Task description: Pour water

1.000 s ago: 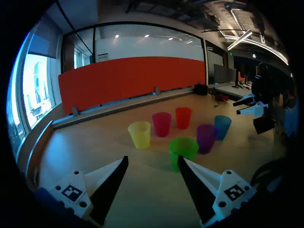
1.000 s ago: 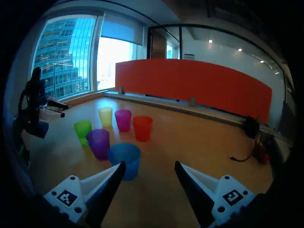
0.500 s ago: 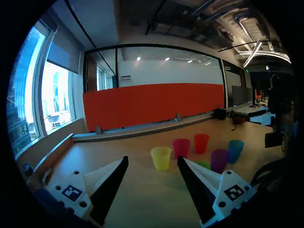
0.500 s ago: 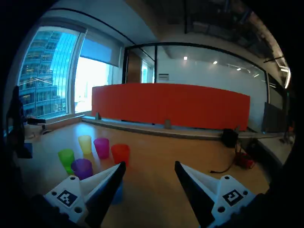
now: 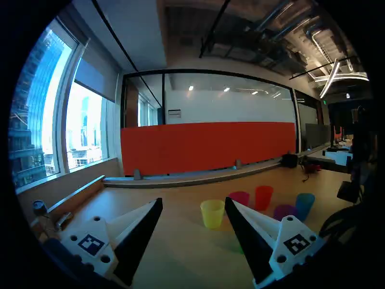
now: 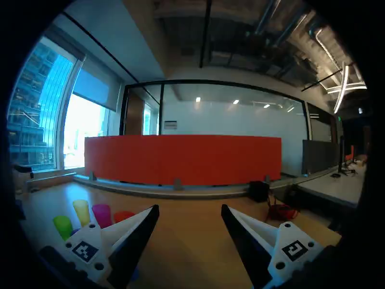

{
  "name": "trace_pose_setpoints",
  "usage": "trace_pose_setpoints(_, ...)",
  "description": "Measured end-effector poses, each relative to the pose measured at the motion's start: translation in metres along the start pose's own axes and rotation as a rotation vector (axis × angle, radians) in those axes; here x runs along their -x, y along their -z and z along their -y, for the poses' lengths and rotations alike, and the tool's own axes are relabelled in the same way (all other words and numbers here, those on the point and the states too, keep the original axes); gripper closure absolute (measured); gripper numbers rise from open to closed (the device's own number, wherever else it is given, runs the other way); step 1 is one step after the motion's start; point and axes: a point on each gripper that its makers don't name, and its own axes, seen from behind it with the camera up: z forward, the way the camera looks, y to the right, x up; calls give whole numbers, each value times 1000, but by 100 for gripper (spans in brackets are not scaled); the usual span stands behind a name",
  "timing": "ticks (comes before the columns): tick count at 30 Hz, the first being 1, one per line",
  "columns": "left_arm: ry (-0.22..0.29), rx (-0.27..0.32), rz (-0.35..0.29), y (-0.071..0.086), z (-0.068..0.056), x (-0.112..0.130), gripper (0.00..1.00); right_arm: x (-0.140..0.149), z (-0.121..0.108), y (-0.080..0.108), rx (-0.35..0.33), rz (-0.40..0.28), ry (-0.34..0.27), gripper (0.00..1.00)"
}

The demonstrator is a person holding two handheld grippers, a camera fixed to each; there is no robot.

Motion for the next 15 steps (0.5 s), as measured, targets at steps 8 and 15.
trace_pose_setpoints(8,11,-76,-23,-2,13,-2,4,-12,1,6,31,-44,5,0)
trace_pose_setpoints(15,-19,-121,-28,-6,21,3,4,-2,-1,8,45,-28,9,0)
